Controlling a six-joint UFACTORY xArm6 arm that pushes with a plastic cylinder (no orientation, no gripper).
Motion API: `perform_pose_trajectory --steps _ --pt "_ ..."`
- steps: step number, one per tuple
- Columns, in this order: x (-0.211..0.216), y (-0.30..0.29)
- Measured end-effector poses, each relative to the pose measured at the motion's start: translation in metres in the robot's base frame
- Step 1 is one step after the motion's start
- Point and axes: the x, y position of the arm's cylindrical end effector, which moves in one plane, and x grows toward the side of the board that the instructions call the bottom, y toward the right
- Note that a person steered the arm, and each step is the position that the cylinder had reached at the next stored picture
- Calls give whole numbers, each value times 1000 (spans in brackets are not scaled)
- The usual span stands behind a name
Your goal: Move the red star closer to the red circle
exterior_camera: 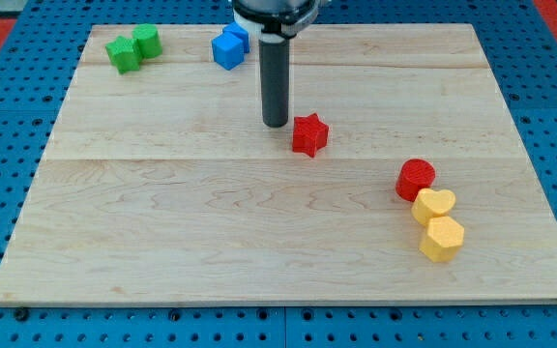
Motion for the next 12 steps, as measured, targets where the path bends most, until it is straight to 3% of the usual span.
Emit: perform_pose_trajectory --steps 3,6,8,10,12 --pt "11 85" --pt "30 109" --pt "54 90" --pt "56 136" --pt "38 51"
